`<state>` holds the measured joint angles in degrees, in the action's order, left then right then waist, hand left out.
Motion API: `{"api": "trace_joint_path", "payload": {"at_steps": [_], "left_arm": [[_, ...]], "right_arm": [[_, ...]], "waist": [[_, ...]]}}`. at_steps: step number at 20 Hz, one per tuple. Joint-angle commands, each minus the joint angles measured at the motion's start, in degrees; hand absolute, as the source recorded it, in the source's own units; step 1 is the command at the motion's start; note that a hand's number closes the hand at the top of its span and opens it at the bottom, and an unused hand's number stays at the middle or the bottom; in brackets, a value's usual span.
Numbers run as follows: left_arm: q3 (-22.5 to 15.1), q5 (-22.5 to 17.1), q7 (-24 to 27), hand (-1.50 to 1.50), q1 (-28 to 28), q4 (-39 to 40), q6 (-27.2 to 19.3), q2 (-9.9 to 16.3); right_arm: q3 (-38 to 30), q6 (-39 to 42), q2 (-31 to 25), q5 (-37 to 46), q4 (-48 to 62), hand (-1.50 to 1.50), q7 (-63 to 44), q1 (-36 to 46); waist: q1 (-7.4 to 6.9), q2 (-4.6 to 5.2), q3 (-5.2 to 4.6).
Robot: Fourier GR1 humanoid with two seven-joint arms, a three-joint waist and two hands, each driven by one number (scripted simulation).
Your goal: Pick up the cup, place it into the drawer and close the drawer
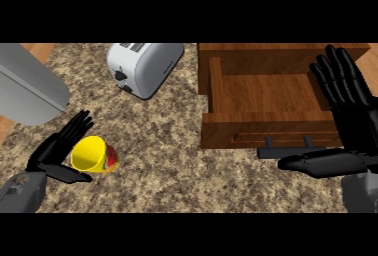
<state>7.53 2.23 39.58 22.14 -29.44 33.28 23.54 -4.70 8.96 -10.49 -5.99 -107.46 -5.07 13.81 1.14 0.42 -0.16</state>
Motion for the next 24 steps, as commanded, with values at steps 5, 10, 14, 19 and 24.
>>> {"api": "trace_joint_path", "payload": {"at_steps": [5,10,14,19,24], "left_arm": [[-1.66,3.41,14.97,-1.5,1.86,8.91,4.63,1.94],[-2.16,3.72,16.95,-1.5,3.68,12.18,1.18,-1.91],[-2.28,3.75,19.35,-1.5,3.97,13.29,2.79,-0.23],[-3.3,4.53,20.4,-1.5,5.31,14.35,0.44,-2.97],[-4.89,5.77,22.28,-1.5,4.5,15.38,-0.37,-5.66]], "right_arm": [[0.16,-0.47,1.27,0.25,1.09,-1.5,1.2,-0.09],[-1.71,1.32,-1.09,-1.79,2.34,-1.5,-0.13,2.6],[0.69,-0.34,0.05,-0.5,-1.33,-1.5,-3.68,3.09],[-1.53,0.72,-1.74,-2.51,-1.2,-1.5,-4.77,4.05],[-1.04,0.39,-0.69,-2.43,-0.15,-1.5,-4.29,3.75]], "waist": [[0.26,0.22,-0.06],[1.02,0.55,-0.18],[1.27,0.52,-0.28],[1.46,0.42,-0.22],[1.33,0.56,-0.23]]}}
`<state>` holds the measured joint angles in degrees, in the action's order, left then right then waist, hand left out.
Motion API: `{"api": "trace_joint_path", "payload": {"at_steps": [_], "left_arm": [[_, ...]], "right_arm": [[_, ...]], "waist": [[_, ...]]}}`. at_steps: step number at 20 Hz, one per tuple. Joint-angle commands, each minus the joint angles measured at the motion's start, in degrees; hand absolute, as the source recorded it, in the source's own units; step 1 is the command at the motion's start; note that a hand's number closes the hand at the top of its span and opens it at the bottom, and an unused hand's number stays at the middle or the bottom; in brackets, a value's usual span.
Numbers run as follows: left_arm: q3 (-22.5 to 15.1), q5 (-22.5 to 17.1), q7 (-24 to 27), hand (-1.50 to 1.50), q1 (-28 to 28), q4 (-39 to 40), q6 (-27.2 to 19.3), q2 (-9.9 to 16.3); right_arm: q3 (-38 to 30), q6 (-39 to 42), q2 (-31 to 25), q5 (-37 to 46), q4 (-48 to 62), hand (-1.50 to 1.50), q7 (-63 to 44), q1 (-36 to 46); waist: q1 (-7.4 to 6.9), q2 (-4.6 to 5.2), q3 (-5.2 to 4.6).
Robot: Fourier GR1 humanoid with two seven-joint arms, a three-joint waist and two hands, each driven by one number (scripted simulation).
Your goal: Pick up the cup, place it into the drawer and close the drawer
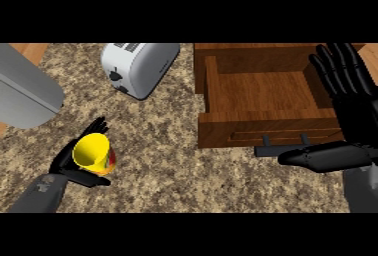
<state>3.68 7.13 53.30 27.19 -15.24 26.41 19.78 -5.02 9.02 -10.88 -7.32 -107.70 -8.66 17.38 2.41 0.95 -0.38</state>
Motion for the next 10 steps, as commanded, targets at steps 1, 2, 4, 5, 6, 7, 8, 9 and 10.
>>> {"api": "trace_joint_path", "payload": {"at_steps": [1,2,4,5,6,7,8,9,10], "left_arm": [[-0.97,0.6,8.7,-1.5,0.12,0.96,8.29,-1.06],[-0.53,0.04,8.29,-1.5,0.21,1.45,9.28,-0.39],[-1.11,0.07,6.67,-1.5,1.56,1.5,10.47,-1.53],[-1.09,-0.31,8.13,-1.5,0.2,1.08,10.41,-3.01],[-1.01,-0.92,6.0,-1.5,1.09,1.63,13.94,-2.26],[-1.27,-0.98,6.45,1.5,1.74,0.93,14.21,-3.21],[-1.85,-0.85,6.9,1.5,0.78,0.79,15.73,-3.55],[-1.3,-1.75,6.28,1.5,1.76,0.45,15.86,-4.44],[-2.06,-0.65,10.72,1.5,0.67,-2.14,11.62,-4.43]], "right_arm": [[0.34,-0.76,0.47,1.82,2.56,-1.5,1.62,1.43],[-0.8,1.16,-0.7,-0.63,-0.83,-1.5,1.36,-1.8],[0.01,0.38,-0.37,0.09,-0.24,-1.5,-0.1,0.06],[0.71,0.61,0.26,1.05,-0.72,-1.5,1.97,-2.57],[-0.74,0.93,-0.68,-1.11,-1.68,-1.5,-0.22,-1.36],[-1.33,1.24,-1.29,-0.54,1.43,-1.5,1.06,0.18],[-0.85,0.72,-1.06,-0.28,0.22,-1.5,0.0,0.26],[-0.37,0.39,-0.94,1.0,0.75,-1.5,0.4,-0.24],[-0.36,0.84,-0.8,0.35,0.11,-1.5,0.56,-1.21]], "waist": [[-0.57,0.18,-0.01],[0.45,-0.01,0.0],[0.3,0.12,-0.07],[0.29,0.05,-0.04],[0.41,-0.11,-0.02],[0.21,0.39,-0.1],[0.05,0.13,-0.09],[0.0,0.13,-0.07],[-0.18,-0.08,-0.05]]}}
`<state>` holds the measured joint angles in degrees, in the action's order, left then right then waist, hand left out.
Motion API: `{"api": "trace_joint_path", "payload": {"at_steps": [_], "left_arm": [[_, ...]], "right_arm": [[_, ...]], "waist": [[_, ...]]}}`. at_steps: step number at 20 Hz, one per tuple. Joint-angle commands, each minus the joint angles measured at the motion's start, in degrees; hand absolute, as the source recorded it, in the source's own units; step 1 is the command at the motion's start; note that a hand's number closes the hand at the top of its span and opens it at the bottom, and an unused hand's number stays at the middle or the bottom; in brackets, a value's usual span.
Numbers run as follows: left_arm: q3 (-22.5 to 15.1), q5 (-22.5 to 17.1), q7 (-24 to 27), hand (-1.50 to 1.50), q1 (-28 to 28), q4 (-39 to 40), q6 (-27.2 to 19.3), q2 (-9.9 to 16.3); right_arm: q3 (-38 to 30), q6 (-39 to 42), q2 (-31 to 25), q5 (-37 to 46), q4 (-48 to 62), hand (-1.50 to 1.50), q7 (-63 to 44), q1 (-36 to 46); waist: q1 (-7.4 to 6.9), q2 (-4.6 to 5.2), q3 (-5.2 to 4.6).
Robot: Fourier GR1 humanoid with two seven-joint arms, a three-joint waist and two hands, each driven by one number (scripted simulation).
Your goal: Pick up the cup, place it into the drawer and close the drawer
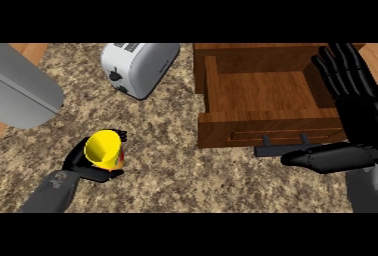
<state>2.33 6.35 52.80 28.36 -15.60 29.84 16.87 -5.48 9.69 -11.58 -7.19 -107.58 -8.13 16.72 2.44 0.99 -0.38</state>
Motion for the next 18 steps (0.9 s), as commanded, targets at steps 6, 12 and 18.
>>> {"api": "trace_joint_path", "payload": {"at_steps": [6,12,18], "left_arm": [[1.11,0.41,18.2,1.5,-1.6,-4.45,-8.7,-2.5],[16.2,-11.5,12.58,1.5,-1.42,-3.88,-30.83,-6.65],[15.75,-13.52,13.72,1.5,2.72,-7.03,-17.48,-7.78]], "right_arm": [[-1.37,-0.42,-0.53,0.1,2.11,-1.5,-0.12,1.17],[-1.32,0.02,0.11,-0.31,0.53,-1.5,1.25,-1.63],[-1.3,0.12,-0.28,0.23,-0.75,-1.5,0.63,-2.71]], "waist": [[-1.05,-0.22,0.08],[-1.8,-0.43,0.17],[-1.73,-0.9,0.3]]}}
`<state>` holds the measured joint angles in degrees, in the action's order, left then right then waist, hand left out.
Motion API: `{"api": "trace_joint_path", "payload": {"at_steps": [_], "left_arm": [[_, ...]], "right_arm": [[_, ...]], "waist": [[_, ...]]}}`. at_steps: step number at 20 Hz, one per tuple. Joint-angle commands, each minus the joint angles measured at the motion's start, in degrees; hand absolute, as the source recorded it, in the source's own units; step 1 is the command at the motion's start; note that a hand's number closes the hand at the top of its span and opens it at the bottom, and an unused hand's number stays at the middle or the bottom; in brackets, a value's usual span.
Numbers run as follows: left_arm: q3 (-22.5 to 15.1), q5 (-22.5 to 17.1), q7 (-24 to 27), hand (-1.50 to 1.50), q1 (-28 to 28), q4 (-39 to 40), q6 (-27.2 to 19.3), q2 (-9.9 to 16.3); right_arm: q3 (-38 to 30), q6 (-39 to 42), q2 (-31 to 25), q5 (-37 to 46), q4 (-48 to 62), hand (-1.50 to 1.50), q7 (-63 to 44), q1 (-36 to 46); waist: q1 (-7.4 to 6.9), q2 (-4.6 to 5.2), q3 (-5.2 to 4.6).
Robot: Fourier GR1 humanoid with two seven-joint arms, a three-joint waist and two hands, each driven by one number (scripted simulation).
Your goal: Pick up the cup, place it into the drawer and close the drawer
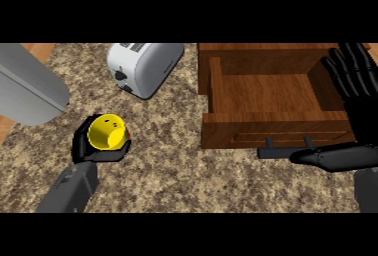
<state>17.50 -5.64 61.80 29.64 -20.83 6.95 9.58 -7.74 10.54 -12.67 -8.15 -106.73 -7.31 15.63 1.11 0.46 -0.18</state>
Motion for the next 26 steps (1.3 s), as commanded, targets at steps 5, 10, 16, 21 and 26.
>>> {"api": "trace_joint_path", "payload": {"at_steps": [5,10,16,21,26], "left_arm": [[-3.62,0.91,-1.92,1.5,7.56,-6.47,1.13,-4.52],[-7.58,1.62,-11.2,1.5,10.99,-17.5,-2.31,-8.06],[-11.79,-2.37,-25.82,1.5,20.48,-23.25,-6.79,-9.48],[-14.59,-1.38,-36.6,1.5,29.11,-26.47,-14.22,-9.55],[-17.22,-2.21,-44.56,1.5,38.79,-21.62,-20.58,-9.57]], "right_arm": [[-1.62,-0.12,-0.77,-0.83,-0.36,-1.5,-1.31,0.19],[-3.39,0.29,-2.1,-1.59,2.51,-1.5,-1.6,2.82],[-0.13,-0.7,0.46,2.04,0.88,-1.5,1.28,-0.53],[-1.61,-1.12,-0.14,2.3,6.66,-1.5,2.36,3.45],[-1.09,-1.12,0.43,3.63,6.03,-1.5,4.47,1.14]], "waist": [[-0.81,-0.56,0.19],[-1.99,-0.94,0.26],[-0.82,-0.79,0.22],[-1.05,-0.49,0.23],[-0.09,-0.27,0.24]]}}
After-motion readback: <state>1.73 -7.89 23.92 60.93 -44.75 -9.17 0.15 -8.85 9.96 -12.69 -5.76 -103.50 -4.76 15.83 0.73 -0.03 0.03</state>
